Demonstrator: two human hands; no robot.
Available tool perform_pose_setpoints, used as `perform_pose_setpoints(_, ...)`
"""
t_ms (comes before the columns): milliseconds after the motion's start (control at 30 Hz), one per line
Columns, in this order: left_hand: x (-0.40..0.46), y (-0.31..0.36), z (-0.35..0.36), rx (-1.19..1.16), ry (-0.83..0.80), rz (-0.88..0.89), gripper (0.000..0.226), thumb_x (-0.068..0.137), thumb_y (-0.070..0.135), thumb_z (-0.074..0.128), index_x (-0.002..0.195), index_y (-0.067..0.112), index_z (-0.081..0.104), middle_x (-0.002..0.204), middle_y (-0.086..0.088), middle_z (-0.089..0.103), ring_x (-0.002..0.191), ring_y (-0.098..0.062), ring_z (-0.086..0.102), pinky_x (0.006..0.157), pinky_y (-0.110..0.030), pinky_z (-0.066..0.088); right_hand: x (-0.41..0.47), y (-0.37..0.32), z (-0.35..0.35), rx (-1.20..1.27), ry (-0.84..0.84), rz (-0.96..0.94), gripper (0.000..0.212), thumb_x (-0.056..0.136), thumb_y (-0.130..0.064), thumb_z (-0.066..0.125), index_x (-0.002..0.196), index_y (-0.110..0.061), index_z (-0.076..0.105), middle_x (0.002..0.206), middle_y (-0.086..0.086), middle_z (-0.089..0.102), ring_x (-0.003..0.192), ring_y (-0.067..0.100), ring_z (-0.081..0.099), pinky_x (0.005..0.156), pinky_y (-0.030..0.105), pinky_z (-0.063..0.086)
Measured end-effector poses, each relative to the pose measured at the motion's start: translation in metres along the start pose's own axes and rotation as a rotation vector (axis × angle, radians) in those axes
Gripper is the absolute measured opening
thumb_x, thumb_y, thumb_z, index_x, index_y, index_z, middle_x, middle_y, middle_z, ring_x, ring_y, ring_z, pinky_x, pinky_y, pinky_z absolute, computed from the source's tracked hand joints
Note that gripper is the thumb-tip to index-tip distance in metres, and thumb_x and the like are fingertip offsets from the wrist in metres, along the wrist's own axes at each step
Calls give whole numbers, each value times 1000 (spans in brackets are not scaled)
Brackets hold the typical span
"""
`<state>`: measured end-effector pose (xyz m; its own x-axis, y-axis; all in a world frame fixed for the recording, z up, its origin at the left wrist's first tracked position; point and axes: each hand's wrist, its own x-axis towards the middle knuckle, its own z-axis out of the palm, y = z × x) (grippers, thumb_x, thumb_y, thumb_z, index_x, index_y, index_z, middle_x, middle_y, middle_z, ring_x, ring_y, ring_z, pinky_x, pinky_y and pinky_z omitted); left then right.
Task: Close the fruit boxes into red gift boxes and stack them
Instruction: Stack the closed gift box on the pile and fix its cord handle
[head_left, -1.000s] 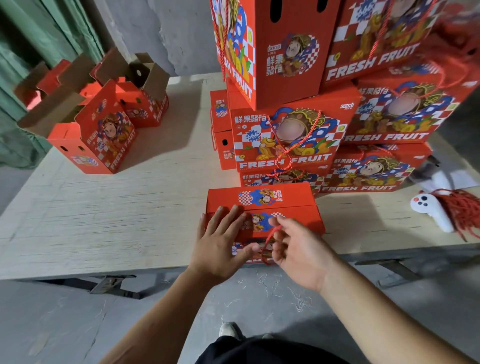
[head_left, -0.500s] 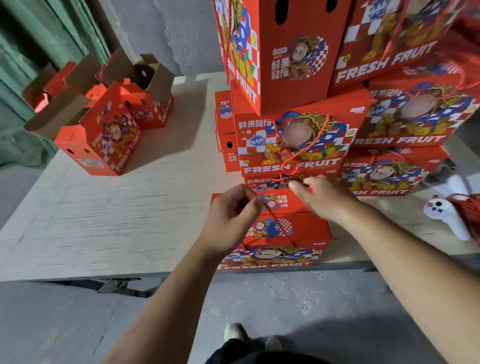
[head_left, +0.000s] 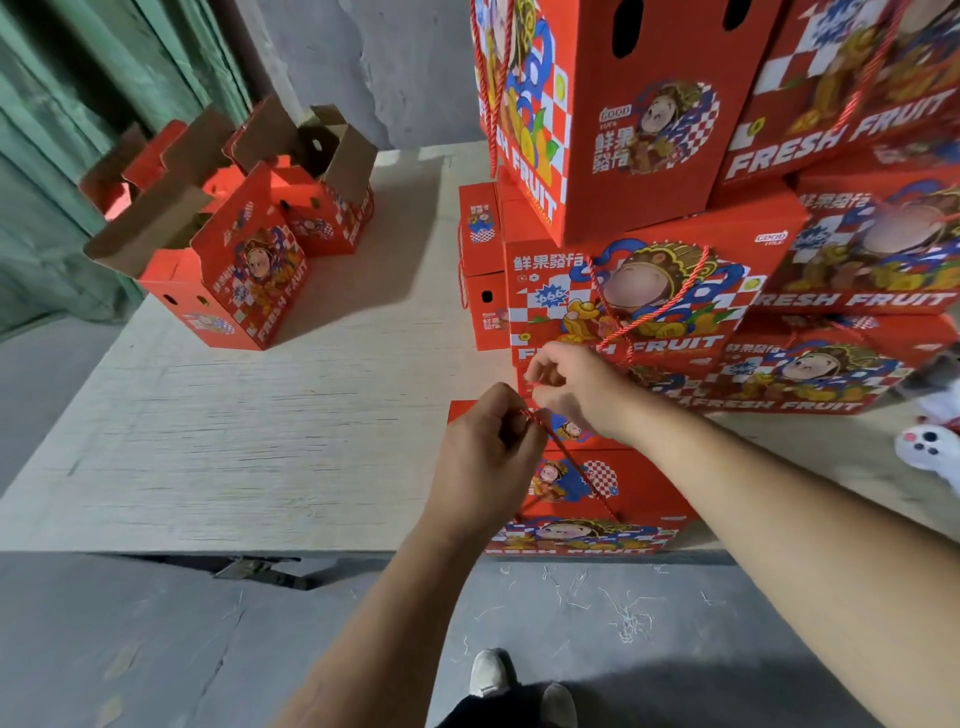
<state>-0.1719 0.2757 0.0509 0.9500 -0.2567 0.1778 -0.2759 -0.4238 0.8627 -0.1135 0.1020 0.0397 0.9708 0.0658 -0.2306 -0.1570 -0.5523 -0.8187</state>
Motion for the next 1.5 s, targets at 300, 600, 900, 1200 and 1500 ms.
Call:
perform_pose_setpoints(300, 14, 18, -7, 52, 3, 64, 22, 102, 47, 54, 111, 27, 59, 111, 9, 67, 96, -23, 67, 80, -49, 57, -82, -22, -2, 615, -196, -9, 37, 102, -40, 44, 121, -24, 72, 115, 7, 76, 111, 26, 71, 102, 45, 54)
perform_pose_setpoints(600, 25, 24, -30, 26, 28, 97, 32, 95, 2, 63, 113, 28, 69, 105, 26, 65, 107, -5, 64, 84, -25, 54, -85, -68, -6, -75, -196, -4, 26, 105, -21, 55, 80, -21, 64, 62, -9, 65, 52, -1, 53, 50, 13, 39)
perform_pose_setpoints(900, 7, -16, -96, -196, -188, -33, 40, 99, 30, 72, 137, 21, 63, 119, 7, 75, 112, -6, 69, 99, -35, 56, -73, -154, -7, 553, -134, 51, 8, 90, -20, 62, 86, -18, 55, 60, -2, 38, 47, 16, 35, 58, 32, 42)
perform_pose_setpoints(1200, 22, -42, -126, -29, -60, 71, 34, 101, 18, 60, 131, 36, 56, 129, 6, 59, 123, -4, 53, 107, -42, 46, -42, -209, 50, 424, -134, 36, 11, 100, -23, 60, 95, -14, 57, 60, 1, 40, 50, 19, 38, 67, 39, 40)
perform_pose_setpoints(1500, 59, -51, -161, -330, 45, 28, 32, 90, 14, 37, 78, 30, 63, 69, 7, 69, 59, -3, 59, 54, -27, 48, -5, -240, 72, 332, -80, -130, 21, 91, -37, 65, 104, -20, 64, 53, -8, 54, 46, 17, 47, 61, 40, 44)
